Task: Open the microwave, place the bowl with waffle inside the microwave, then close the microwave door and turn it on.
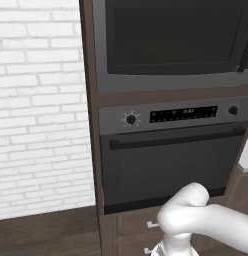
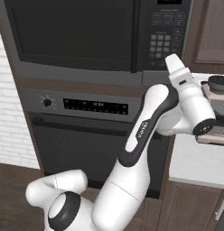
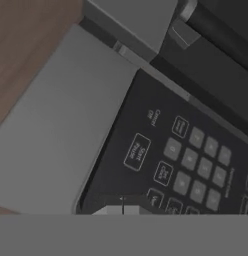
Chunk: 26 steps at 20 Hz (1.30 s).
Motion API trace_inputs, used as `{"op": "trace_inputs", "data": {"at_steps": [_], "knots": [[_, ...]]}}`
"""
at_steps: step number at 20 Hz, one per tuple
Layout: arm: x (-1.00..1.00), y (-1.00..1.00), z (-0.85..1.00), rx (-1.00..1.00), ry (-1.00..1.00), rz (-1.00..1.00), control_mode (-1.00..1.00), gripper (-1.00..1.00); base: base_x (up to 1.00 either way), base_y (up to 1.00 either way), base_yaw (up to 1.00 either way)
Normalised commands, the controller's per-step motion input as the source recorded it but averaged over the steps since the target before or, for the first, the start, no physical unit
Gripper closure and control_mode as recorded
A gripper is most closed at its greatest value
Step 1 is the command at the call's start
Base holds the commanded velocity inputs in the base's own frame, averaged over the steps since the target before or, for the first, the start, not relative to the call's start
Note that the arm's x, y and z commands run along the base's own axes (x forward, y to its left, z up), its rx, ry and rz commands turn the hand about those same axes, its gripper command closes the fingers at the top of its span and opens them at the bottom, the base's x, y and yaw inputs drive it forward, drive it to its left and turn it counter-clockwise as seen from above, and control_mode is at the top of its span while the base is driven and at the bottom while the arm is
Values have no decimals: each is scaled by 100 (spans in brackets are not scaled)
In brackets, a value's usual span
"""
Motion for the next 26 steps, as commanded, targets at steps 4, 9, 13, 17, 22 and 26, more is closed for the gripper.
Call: {"op": "trace_inputs", "data": {"at_steps": [4, 9, 13, 17, 22, 26], "knots": [[0, 0, 0, 2, 15, 0, -100, 100, 0, 0, 0], [0, 0, 0, 2, 11, 0, -100, 100, 0, 0, 0], [0, 0, 1, 0, 6, 0, -100, 100, 0, 0, 0], [0, 0, 3, 0, 3, 0, -100, 100, 0, 0, 0], [0, 5, 1, 0, 3, 0, -100, 100, 0, 0, 0], [0, 21, 0, 0, 3, 0, -100, 100, 0, 0, 0]]}}
